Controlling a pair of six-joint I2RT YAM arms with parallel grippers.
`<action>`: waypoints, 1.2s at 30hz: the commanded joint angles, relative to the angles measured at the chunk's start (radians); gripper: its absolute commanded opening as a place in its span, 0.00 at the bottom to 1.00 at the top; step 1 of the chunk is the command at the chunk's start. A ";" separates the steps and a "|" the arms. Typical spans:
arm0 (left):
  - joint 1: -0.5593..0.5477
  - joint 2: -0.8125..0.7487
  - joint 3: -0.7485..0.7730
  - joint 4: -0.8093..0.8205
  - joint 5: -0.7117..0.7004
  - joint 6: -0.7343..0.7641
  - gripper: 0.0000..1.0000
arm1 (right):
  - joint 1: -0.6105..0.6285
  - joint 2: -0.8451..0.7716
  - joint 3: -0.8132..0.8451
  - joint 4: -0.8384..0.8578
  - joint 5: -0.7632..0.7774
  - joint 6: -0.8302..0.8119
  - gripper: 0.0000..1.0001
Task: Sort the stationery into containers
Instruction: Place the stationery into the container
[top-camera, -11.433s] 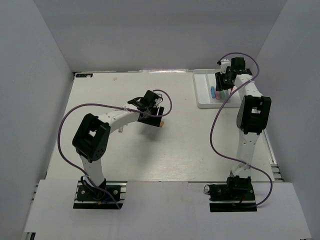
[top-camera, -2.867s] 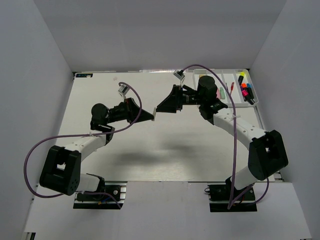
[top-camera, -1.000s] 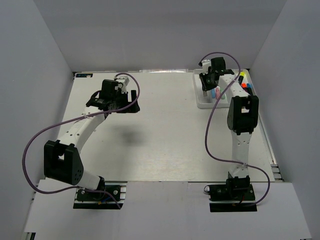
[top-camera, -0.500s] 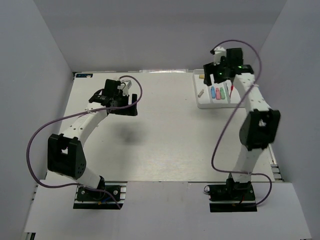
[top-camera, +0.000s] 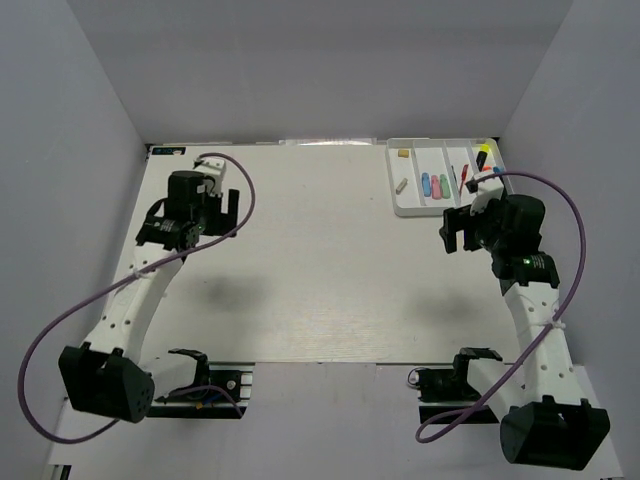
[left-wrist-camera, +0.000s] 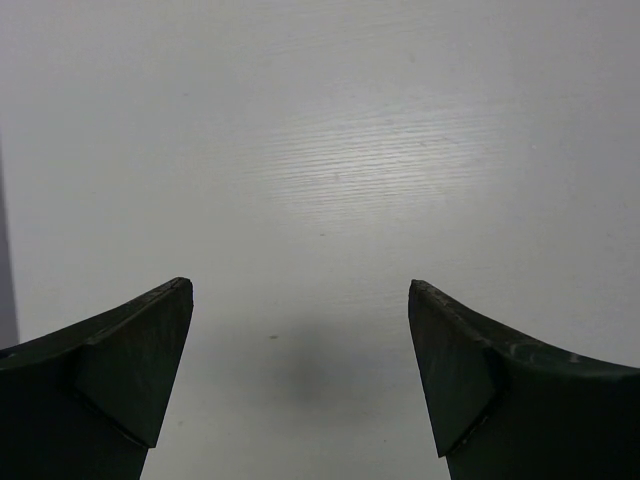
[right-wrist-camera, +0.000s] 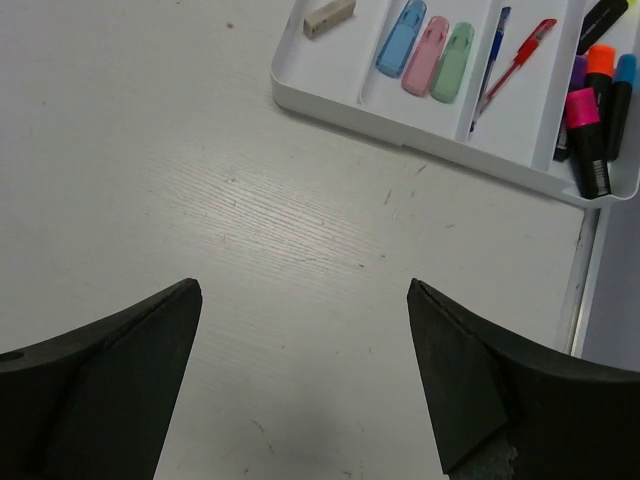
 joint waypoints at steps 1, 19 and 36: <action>0.074 -0.088 -0.020 -0.022 -0.064 0.028 0.98 | -0.012 0.013 0.022 0.078 -0.044 0.030 0.89; 0.123 -0.380 -0.288 0.060 -0.085 0.089 0.98 | -0.025 -0.136 -0.143 0.268 -0.007 0.113 0.89; 0.287 -0.461 -0.195 -0.006 0.070 0.037 0.98 | 0.074 0.068 -0.016 0.404 -0.309 0.200 0.89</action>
